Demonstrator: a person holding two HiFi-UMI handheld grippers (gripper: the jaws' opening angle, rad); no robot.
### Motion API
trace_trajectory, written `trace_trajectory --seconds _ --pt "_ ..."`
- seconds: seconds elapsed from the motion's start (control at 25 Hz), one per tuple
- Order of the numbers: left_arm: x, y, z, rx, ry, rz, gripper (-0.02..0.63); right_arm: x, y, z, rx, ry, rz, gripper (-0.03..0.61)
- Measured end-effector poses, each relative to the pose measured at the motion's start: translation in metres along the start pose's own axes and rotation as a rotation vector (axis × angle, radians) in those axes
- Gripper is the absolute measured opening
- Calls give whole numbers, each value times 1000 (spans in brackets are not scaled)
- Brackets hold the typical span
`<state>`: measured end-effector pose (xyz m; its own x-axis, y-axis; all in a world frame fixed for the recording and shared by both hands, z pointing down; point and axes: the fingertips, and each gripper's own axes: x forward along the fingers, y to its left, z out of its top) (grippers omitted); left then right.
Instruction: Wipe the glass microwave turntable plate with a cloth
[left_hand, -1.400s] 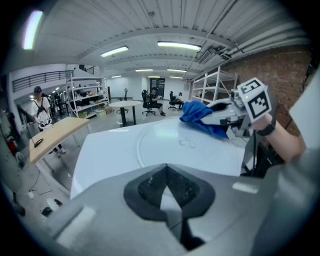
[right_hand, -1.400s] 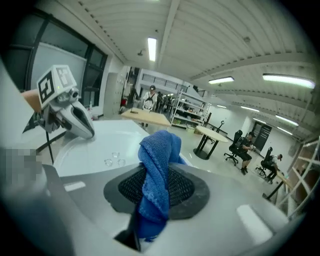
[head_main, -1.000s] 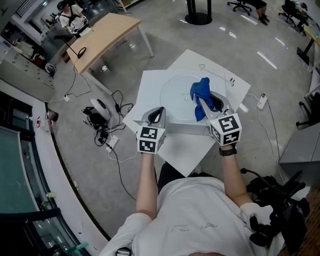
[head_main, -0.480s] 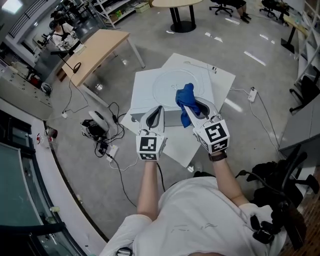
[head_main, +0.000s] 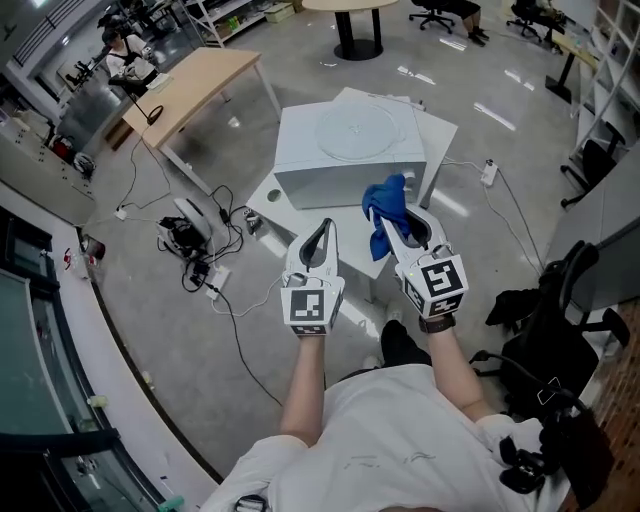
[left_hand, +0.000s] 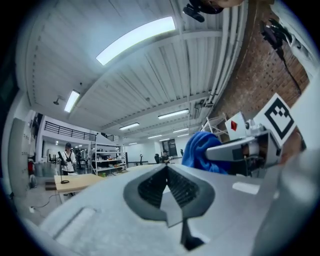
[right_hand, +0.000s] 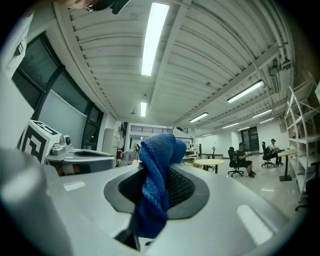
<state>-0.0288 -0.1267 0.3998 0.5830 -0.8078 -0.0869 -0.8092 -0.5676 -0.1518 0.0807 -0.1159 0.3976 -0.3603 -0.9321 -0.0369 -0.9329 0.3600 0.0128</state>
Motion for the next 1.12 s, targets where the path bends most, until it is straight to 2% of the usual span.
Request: trace_trajectory --seconds 0.4,0.6,0.8,0.96,1.12 --pt "-26 -27 52 0 -64 -2 2 -46 22 25 -54 5 -11 100" --pt "-25 -41 49 -6 -69 30 2 -66 16 34 -59 -16 -27 100" --pt "-19 -77 51 -18 -70 7 2 -89 -2 35 -42 -39 -69 100" --pt "-18 -89 43 -21 -47 9 2 -95 -4 30 -34 -43 -54 100" --pt "-11 -94 48 -25 -60 16 2 -100 -8 39 -53 -65 -41 100"
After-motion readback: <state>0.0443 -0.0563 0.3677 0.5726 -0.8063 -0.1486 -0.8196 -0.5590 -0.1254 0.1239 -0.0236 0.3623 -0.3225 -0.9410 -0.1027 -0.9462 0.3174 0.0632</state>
